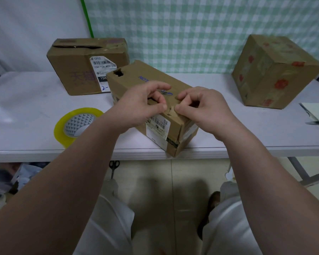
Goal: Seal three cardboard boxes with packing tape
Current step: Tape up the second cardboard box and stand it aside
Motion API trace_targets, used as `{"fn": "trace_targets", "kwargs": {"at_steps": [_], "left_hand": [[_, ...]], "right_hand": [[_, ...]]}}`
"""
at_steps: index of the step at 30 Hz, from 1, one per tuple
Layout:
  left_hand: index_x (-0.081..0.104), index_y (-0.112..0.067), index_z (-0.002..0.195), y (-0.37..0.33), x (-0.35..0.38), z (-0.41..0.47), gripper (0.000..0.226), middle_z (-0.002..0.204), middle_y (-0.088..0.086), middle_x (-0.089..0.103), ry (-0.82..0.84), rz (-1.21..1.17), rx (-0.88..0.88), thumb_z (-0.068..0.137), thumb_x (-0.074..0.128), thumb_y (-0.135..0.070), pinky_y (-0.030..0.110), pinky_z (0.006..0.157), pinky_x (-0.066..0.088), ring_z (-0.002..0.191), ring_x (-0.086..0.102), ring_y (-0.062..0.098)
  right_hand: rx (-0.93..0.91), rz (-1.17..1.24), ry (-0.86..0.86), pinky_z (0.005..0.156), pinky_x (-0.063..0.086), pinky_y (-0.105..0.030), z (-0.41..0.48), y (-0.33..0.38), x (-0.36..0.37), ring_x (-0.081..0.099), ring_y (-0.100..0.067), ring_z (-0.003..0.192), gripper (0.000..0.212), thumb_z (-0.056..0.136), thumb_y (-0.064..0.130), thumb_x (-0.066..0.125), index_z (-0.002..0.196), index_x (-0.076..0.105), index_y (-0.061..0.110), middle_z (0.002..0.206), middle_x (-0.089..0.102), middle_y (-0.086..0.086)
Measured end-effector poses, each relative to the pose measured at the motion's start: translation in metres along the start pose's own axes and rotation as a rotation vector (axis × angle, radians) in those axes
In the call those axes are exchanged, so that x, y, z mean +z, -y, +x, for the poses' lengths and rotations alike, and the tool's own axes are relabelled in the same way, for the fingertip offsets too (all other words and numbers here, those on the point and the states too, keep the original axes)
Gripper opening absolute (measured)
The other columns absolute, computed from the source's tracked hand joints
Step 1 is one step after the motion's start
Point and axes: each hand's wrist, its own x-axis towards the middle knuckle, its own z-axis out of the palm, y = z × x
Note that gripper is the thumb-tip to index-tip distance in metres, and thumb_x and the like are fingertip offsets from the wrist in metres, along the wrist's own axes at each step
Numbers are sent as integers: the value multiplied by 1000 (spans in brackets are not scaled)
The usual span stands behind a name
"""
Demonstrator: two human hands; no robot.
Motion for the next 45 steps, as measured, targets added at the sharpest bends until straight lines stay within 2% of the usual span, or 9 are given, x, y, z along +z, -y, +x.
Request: {"fn": "trace_targets", "kwargs": {"at_steps": [10,14,18,21,30,33,36,40,45], "left_hand": [[55,-24,127,-2,2,1,48,75,-17,63,-15,18,0,83,71,-12,23,72,46,89,60,39],[55,-23,127,-3,3,0,48,73,-16,61,-30,29,9,83,71,-11,24,71,44,83,59,40],[55,-24,126,-5,6,1,49,70,-21,61,-38,50,5,82,71,-10,23,71,44,75,58,28],[56,-23,126,-6,8,0,50,69,-20,62,-62,57,-4,81,72,-10,26,71,48,80,60,38],[58,-21,126,-16,12,3,49,71,-10,61,-86,169,-22,79,73,-16,14,71,43,66,57,4],[59,-25,121,-16,16,5,47,66,-11,58,-97,227,-25,75,70,-18,28,88,43,59,52,-4],[60,-30,118,-17,19,7,47,63,-12,52,-111,301,-22,72,67,-22,45,99,40,73,50,7],[60,-32,119,-16,20,7,49,64,-12,47,-115,331,5,70,63,-33,44,101,37,83,48,15],[57,-32,119,-12,15,2,45,64,-20,51,-64,194,38,74,60,-33,53,104,34,70,49,1]], "right_hand": [[34,-161,51,83,44,-25,3,10,-4,57,-7,93,27,81,14,72,57,60,19,87,58,17],[26,-222,44,79,51,-33,3,12,-3,62,-18,88,24,82,16,71,60,60,17,90,67,-3],[36,-243,71,79,51,-39,2,15,-5,62,-25,87,18,81,12,70,66,60,11,94,67,-11],[47,-249,87,79,51,-40,2,17,-6,62,-27,88,18,81,9,69,66,60,10,94,67,-14],[52,-346,128,67,46,-29,7,19,-6,61,-24,84,22,80,9,68,62,57,15,89,65,-10],[42,-351,110,64,44,-26,6,18,-4,61,-24,80,23,80,5,65,60,56,14,86,66,-11],[38,-321,81,73,51,-35,4,17,-4,63,-26,84,23,81,5,64,60,58,12,90,68,-14],[13,-239,5,75,49,-33,-1,11,-4,63,-22,83,16,84,11,67,70,66,5,89,68,-9],[-38,-208,-62,74,45,-27,0,2,1,57,-16,84,17,84,15,69,68,63,13,89,63,-2]]}}
